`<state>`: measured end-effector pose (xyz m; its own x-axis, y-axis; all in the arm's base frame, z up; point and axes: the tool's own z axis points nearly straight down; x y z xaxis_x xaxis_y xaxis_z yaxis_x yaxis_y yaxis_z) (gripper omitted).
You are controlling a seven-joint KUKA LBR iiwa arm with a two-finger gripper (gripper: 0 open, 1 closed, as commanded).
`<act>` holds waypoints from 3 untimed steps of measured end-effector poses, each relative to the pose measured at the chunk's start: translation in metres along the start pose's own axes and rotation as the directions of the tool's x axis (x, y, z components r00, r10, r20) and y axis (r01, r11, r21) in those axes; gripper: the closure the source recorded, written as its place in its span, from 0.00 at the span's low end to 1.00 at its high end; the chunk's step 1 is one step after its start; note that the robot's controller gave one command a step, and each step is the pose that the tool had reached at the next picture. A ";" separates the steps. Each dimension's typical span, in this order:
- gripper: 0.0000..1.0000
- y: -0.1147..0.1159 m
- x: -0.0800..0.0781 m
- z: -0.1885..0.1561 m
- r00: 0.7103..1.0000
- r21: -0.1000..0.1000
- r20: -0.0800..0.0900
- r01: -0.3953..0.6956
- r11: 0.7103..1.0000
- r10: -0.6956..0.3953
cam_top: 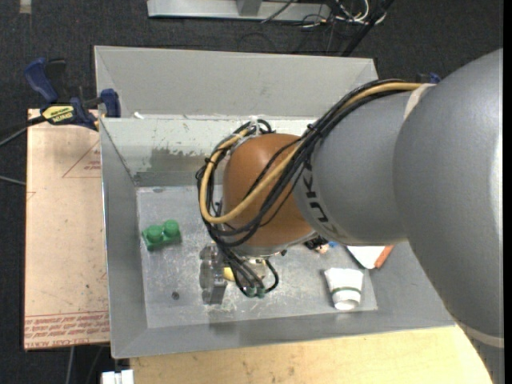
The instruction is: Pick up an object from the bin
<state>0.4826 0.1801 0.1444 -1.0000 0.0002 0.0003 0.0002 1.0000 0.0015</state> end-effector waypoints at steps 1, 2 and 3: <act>0.00 0.000 0.000 0.000 1.000 0.000 0.000 0.000 1.000 0.000; 0.00 -0.044 -0.001 -0.006 1.000 -0.001 -0.001 0.028 1.000 -0.028; 0.00 -0.074 -0.004 -0.012 0.994 -0.001 0.001 0.106 0.994 -0.106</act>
Offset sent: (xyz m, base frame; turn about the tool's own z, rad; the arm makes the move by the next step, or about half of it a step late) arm 0.0025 -0.0670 0.0086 -0.0334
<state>0.4863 0.1057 0.1566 -0.9944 -0.1058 -0.0009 -0.1058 0.9944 0.0023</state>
